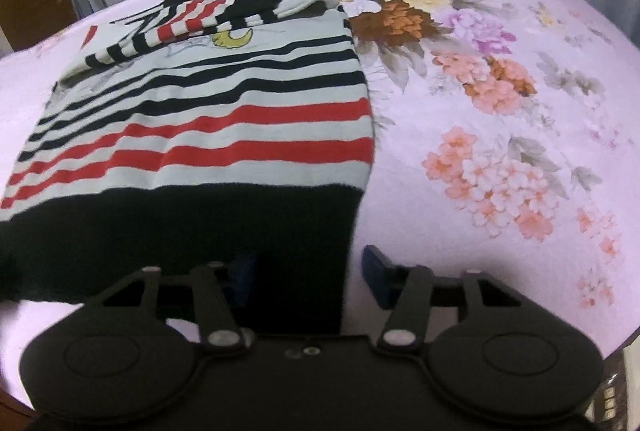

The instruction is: Fold small clothes

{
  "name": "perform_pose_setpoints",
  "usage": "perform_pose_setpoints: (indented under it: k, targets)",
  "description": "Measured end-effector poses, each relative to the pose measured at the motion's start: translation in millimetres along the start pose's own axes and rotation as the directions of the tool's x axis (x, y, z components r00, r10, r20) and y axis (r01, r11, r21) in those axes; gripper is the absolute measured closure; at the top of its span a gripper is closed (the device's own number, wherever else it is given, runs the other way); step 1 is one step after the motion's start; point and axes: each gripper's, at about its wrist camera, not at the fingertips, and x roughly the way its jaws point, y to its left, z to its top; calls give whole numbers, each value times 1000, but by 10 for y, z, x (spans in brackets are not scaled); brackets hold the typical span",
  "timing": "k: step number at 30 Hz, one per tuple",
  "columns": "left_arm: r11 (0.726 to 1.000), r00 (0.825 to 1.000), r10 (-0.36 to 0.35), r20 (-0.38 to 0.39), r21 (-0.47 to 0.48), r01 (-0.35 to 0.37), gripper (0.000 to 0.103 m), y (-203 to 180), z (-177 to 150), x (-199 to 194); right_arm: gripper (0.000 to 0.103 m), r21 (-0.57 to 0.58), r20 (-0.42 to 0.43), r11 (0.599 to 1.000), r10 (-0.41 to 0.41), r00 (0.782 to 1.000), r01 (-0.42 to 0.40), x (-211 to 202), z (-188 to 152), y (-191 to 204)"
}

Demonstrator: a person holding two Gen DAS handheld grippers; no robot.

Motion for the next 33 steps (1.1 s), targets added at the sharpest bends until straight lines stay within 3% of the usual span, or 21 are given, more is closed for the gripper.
perform_pose_setpoints:
  k: [2, 3, 5, 7, 8, 10, 15, 24, 33]
  targets:
    - [1000, 1000, -19, -10, -7, 19, 47, -35, 15, 24, 60, 7, -9, 1000, 12, 1000, -12, 9, 6, 14]
    - [1000, 1000, -28, -12, -12, 28, 50, -46, 21, 37, 61, 6, -13, 1000, 15, 1000, -15, 15, 11, 19]
    - [999, 999, -34, -11, -18, 34, 74, -32, 36, 61, 70, 14, -22, 999, 34, 999, -34, 20, 27, 14]
    - [999, 999, -48, -17, -26, 47, 87, 11, 58, 96, 78, 29, -38, 998, 55, 998, -54, 30, 49, 7]
    - [998, 998, -60, -25, -31, 59, 89, 28, 71, 110, 83, 18, -48, 998, 63, 997, -63, 37, 65, 22]
    - [997, 997, -75, -37, -18, 74, 92, 24, 109, 118, 92, 7, -60, 997, 75, 995, -75, 42, 96, 51]
    - [994, 994, -113, -5, 4, 113, 93, -15, 284, 41, 93, -21, -44, 991, 129, 991, -130, -50, 245, 124]
    - [989, 975, -141, 172, 65, 131, 93, -164, 956, -91, 93, -54, 153, 982, 187, 970, -181, -251, 889, 123]
    - [989, 943, -141, 301, 75, 124, 93, -328, 1823, 127, 93, -101, 273, 978, 205, 940, -184, -38, 1737, 211]
